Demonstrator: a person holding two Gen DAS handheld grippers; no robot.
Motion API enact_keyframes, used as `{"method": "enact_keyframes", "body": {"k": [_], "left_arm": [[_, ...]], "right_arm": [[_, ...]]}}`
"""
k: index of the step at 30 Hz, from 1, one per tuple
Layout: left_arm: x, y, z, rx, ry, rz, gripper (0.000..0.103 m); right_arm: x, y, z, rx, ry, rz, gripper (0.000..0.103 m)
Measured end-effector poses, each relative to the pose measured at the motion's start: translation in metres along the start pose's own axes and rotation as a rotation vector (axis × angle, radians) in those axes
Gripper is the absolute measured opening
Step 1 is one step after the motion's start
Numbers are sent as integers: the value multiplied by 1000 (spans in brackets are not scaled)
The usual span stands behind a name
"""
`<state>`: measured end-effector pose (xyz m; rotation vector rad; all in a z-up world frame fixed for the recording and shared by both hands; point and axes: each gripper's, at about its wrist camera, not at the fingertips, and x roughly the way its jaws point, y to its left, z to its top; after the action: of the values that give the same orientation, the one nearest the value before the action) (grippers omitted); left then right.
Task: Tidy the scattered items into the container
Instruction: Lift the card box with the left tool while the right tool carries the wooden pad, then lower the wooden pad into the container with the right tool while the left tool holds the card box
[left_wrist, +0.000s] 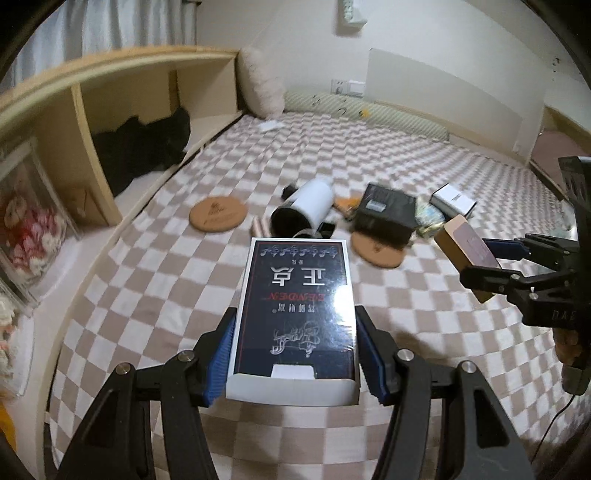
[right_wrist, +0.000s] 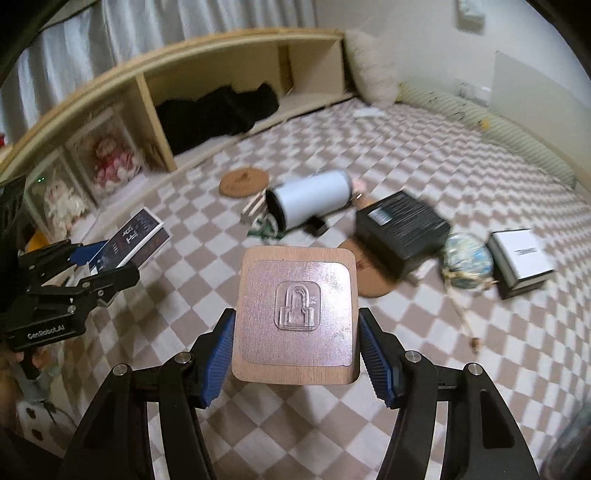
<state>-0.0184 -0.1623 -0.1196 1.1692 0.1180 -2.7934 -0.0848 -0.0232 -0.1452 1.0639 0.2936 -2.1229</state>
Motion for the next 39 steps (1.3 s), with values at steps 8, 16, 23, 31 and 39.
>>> {"method": "enact_keyframes", "body": {"k": [8, 16, 23, 31, 39], "left_arm": [[-55, -33, 32, 52, -95, -38, 60], [-103, -65, 58, 108, -169, -56, 60], [-128, -90, 73, 138, -206, -95, 60], [-147, -131, 86, 190, -242, -147, 60], [-158, -190, 101, 267, -278, -229, 60]], "right_arm": [[-38, 23, 3, 36, -110, -65, 64], [-31, 55, 8, 53, -203, -119, 64], [-36, 75, 4, 64, -257, -181, 64], [-68, 72, -7, 100, -314, -276, 64], [-73, 39, -11, 151, -361, -372, 64]]}}
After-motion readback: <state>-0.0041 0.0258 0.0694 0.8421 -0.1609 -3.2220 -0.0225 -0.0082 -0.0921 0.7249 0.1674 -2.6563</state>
